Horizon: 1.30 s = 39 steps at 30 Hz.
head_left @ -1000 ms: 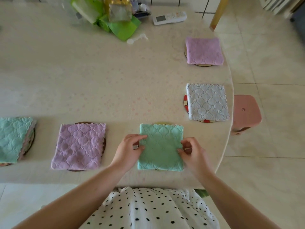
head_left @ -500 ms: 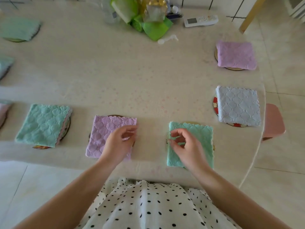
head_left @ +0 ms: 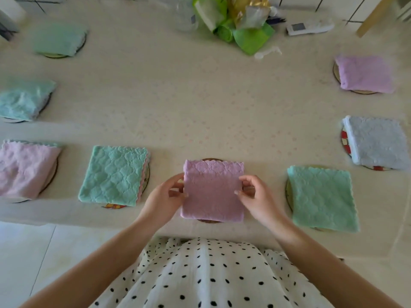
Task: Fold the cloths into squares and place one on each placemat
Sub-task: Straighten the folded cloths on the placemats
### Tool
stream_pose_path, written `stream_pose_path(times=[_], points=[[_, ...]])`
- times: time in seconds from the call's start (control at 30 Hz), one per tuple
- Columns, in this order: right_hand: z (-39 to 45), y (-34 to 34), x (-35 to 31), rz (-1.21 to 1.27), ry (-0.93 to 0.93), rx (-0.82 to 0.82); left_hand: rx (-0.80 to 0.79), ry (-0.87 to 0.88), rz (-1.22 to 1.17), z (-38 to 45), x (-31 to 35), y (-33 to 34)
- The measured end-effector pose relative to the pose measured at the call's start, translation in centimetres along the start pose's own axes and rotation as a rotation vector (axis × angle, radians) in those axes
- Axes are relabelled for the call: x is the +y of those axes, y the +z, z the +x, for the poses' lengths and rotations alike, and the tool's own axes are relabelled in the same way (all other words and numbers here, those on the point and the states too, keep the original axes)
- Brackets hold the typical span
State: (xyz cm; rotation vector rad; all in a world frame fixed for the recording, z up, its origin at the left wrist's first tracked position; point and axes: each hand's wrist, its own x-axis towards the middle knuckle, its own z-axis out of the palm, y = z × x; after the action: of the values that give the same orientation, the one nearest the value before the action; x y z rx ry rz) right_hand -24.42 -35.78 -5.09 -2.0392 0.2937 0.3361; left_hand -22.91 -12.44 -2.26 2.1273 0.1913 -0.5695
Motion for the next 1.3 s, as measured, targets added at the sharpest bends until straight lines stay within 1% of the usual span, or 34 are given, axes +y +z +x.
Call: stream_pose_path(times=[0.07, 0.13, 0.3, 0.5, 0.57, 0.67, 0.73, 0.93, 1.03, 1.13, 1.23, 1.3], points=[[-0.1, 0.8, 0.4, -0.062, -0.009, 0.061, -0.053, 0.045, 0.048, 0.3, -0.9, -0.2], [-0.3, 1.4, 0.6, -0.126, -0.011, 0.098, -0.056, 0.080, 0.094, 0.7, -1.7, -0.3], [-0.4, 2.3, 0.6, -0.188, -0.001, 0.115, -0.117, 0.128, 0.095, 1.0, -2.1, -0.1], [-0.9, 2.3, 1.3, -0.139, -0.017, 0.110, -0.098, 0.152, 0.100, 0.6, -2.4, 0.0], [-0.9, 2.1, 1.1, -0.131, -0.024, 0.114, -0.059, 0.153, 0.103, 0.6, -2.3, 0.0], [-0.6, 1.4, 0.4, -0.109, -0.045, 0.140, 0.052, 0.156, 0.070, 1.2, -1.6, 0.0], [0.0, 1.1, 0.0, -0.115, -0.069, 0.161, 0.097, 0.161, 0.073, 2.0, -0.9, 0.1], [1.2, 0.7, -0.6, -0.119, -0.087, 0.154, 0.114, 0.147, 0.008, 3.0, 0.7, 0.7], [1.0, 0.8, -0.8, -0.098, -0.144, 0.173, 0.162, 0.127, -0.025, 2.9, 0.1, 0.8], [1.0, 0.7, -0.8, -0.079, -0.156, 0.179, 0.213, 0.117, -0.047, 2.6, -0.7, 0.8], [1.3, 0.8, -0.5, -0.086, -0.099, 0.162, 0.222, 0.095, -0.014, 2.5, -1.0, 1.2], [1.2, 0.7, -0.4, -0.157, -0.073, 0.163, 0.238, 0.115, 0.069, 2.5, -0.8, 1.3]])
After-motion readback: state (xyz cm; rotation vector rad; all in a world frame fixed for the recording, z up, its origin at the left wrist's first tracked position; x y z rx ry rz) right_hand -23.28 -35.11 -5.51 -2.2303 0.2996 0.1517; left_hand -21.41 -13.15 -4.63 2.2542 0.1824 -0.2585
